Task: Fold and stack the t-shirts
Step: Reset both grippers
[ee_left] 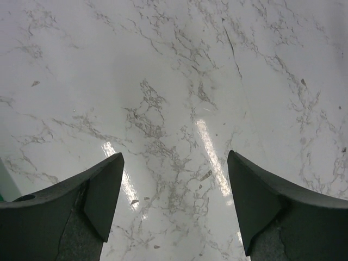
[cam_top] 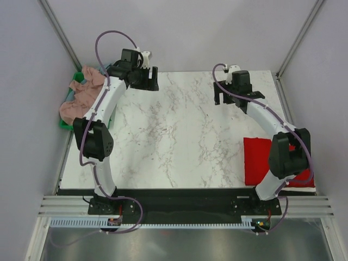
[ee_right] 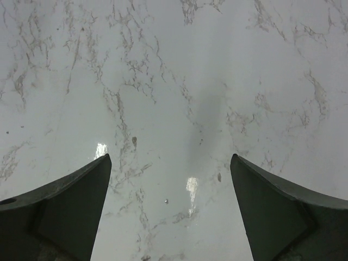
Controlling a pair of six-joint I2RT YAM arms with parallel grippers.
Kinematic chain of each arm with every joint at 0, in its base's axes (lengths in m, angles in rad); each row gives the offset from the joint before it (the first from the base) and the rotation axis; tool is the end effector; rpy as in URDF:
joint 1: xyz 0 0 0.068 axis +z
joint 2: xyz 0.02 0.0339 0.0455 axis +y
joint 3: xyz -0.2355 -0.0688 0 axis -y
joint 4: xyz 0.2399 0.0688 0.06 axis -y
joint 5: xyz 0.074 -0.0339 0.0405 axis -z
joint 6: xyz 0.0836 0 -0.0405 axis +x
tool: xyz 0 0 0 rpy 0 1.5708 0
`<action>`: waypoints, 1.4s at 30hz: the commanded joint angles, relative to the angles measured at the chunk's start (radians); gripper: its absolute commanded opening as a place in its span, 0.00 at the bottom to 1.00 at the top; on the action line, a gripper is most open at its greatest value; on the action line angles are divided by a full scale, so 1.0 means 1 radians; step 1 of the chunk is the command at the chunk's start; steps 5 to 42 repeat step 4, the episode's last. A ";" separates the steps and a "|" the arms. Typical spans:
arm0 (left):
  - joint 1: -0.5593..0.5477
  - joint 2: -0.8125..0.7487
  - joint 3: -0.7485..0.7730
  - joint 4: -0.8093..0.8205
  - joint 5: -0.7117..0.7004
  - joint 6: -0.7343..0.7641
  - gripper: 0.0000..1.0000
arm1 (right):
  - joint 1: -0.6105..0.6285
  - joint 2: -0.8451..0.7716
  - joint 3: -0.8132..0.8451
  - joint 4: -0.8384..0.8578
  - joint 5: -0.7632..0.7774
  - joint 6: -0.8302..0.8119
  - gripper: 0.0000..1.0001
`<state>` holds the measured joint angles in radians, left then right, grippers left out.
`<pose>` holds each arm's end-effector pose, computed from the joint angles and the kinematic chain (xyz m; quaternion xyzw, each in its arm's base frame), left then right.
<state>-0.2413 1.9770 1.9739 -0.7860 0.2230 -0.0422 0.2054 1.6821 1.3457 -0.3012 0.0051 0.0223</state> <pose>0.4449 -0.1285 0.2787 0.1335 0.9101 -0.1553 0.3603 0.4103 0.0851 0.2312 -0.0805 0.8895 0.0488 0.4472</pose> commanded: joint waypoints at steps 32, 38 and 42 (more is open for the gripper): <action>-0.042 -0.003 0.046 0.042 -0.094 0.108 0.86 | 0.077 0.066 0.073 0.077 0.076 0.038 0.98; -0.042 -0.003 0.046 0.042 -0.094 0.108 0.86 | 0.077 0.066 0.073 0.077 0.076 0.038 0.98; -0.042 -0.003 0.046 0.042 -0.094 0.108 0.86 | 0.077 0.066 0.073 0.077 0.076 0.038 0.98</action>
